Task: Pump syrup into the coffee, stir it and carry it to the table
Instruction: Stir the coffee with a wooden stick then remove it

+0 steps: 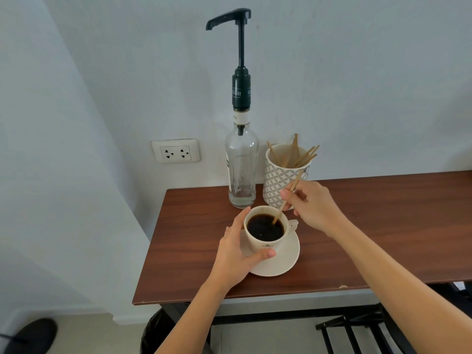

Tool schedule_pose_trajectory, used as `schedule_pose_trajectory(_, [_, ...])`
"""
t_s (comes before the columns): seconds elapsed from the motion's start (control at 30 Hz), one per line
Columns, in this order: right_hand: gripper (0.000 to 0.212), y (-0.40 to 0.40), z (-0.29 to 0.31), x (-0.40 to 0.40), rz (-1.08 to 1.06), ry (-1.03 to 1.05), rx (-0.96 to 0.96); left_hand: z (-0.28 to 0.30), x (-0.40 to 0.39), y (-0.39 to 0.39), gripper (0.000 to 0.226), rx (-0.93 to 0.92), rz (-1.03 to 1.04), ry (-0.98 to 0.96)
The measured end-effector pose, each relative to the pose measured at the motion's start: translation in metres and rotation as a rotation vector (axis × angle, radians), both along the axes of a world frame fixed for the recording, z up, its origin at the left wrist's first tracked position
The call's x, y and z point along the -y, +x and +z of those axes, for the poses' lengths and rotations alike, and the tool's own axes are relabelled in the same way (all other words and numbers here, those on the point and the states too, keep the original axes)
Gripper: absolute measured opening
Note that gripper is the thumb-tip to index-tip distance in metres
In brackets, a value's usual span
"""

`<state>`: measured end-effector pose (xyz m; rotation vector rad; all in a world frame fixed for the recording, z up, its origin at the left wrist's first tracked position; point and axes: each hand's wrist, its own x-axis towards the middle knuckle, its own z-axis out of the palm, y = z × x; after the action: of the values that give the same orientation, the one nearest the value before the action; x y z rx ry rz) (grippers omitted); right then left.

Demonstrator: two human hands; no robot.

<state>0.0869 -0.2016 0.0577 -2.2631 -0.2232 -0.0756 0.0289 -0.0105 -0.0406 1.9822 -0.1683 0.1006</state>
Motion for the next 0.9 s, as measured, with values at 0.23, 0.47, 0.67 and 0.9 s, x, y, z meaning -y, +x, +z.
schedule_pose_trajectory(0.23, [0.015,-0.006,-0.009,-0.011,0.031,0.145,-0.032,-0.001,0.0,0.0,0.093,-0.006,-0.008,0.002])
schedule_pose_trajectory(0.47, [0.015,-0.005,0.002,0.001,0.093,0.072,-0.135,0.0,0.0,0.001,0.089,0.001,-0.004,0.012])
schedule_pose_trajectory(0.67, [0.016,-0.005,-0.006,-0.01,-0.01,0.117,0.005,-0.001,0.0,0.0,0.095,-0.012,-0.009,-0.005])
schedule_pose_trajectory(0.9, [0.014,-0.007,-0.008,-0.005,0.073,0.147,-0.142,-0.001,-0.001,0.001,0.091,-0.004,-0.006,0.01])
